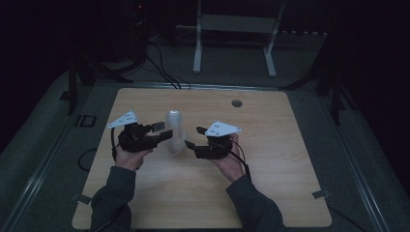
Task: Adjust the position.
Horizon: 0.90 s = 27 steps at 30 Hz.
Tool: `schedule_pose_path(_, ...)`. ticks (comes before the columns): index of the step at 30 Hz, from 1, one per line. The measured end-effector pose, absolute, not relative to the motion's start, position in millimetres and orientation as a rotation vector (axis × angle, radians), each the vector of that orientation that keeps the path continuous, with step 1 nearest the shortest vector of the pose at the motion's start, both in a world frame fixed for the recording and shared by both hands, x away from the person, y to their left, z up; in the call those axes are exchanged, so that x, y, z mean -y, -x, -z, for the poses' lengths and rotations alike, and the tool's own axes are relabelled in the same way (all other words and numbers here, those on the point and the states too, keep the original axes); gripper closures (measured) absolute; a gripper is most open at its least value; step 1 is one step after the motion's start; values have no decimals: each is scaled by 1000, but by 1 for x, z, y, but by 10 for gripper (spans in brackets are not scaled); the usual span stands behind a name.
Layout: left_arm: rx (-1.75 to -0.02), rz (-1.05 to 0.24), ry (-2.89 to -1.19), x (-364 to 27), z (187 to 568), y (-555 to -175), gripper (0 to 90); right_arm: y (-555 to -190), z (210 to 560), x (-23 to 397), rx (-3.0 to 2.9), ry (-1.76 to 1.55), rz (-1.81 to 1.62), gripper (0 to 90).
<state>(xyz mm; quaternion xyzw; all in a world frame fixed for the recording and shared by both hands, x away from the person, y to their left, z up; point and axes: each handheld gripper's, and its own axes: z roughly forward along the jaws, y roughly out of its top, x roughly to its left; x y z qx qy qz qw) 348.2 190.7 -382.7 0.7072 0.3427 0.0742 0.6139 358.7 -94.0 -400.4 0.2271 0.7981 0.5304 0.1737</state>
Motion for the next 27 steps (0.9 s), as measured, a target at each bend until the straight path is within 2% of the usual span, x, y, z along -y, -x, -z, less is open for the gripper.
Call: schedule_pose_path(27, -796, -90, -1560, -194, 391, -348, 418, -350, 399, 78, -2276, -561, -1570, 295)
